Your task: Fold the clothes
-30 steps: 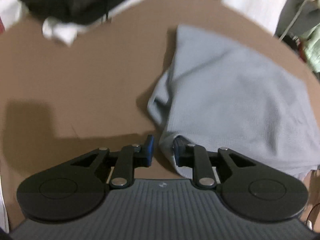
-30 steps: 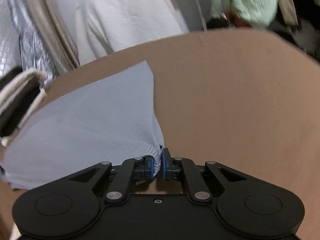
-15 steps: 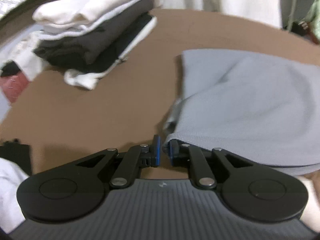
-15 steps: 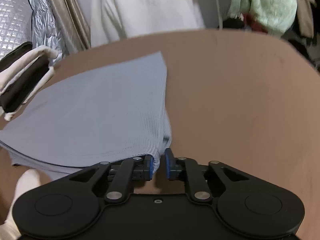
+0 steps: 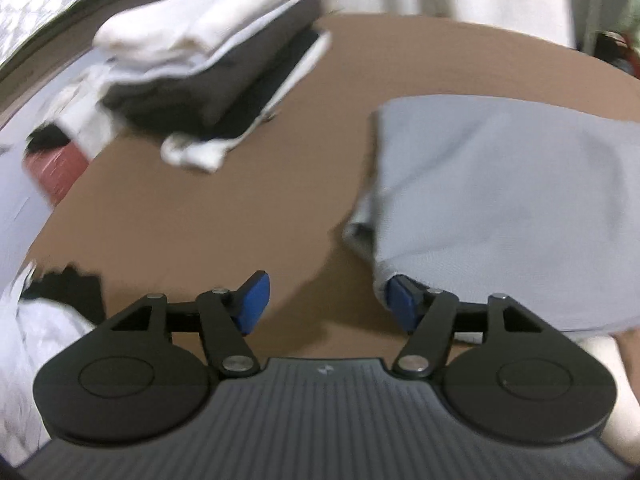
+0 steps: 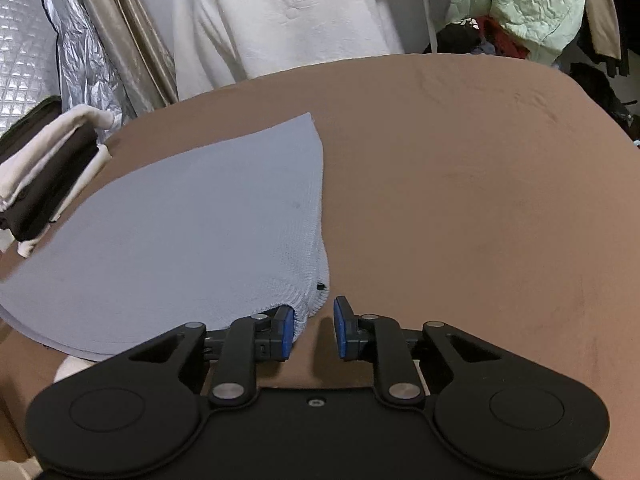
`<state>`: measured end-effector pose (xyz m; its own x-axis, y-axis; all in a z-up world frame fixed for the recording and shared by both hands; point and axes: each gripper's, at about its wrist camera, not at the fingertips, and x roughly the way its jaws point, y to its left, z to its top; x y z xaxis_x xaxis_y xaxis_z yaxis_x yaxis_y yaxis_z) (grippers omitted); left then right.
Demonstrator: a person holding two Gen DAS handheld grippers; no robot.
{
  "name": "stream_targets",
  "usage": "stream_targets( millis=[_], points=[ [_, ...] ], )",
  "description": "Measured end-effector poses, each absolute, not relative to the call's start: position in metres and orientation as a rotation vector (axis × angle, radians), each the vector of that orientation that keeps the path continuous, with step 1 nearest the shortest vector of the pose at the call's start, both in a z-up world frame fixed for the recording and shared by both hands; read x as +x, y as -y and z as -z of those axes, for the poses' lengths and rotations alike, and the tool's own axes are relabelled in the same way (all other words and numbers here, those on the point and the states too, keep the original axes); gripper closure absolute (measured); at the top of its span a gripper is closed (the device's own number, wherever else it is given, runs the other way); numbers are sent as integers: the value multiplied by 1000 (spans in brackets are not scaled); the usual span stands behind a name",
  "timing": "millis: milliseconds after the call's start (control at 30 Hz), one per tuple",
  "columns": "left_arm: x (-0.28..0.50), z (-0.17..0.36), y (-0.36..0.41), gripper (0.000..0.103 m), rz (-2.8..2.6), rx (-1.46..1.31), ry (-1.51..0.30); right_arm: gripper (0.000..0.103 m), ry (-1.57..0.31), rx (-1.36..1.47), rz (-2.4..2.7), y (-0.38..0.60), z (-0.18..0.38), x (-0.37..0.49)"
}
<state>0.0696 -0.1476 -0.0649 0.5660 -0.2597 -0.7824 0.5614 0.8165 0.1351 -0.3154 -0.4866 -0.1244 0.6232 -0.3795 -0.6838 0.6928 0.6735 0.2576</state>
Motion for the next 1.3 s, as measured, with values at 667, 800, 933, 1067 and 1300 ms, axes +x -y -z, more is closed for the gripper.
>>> stream_targets(
  millis=[667,800,933,1067,1300],
  points=[
    [133,24,192,13,646,301,-856,70,-595,584,465,538,60,-274],
    [189,54,239,13,726,206,-927,49,-637,612,352,578,31,-203],
    [235,83,275,13,770,137,-963,49,-747,620,343,616,43,-139],
    [259,107,288,13,777,104,-977,49,-808,649,399,648,75,-103],
    [280,147,290,13,813,31,-1079,48,-785,870,559,675,129,-120]
  ],
)
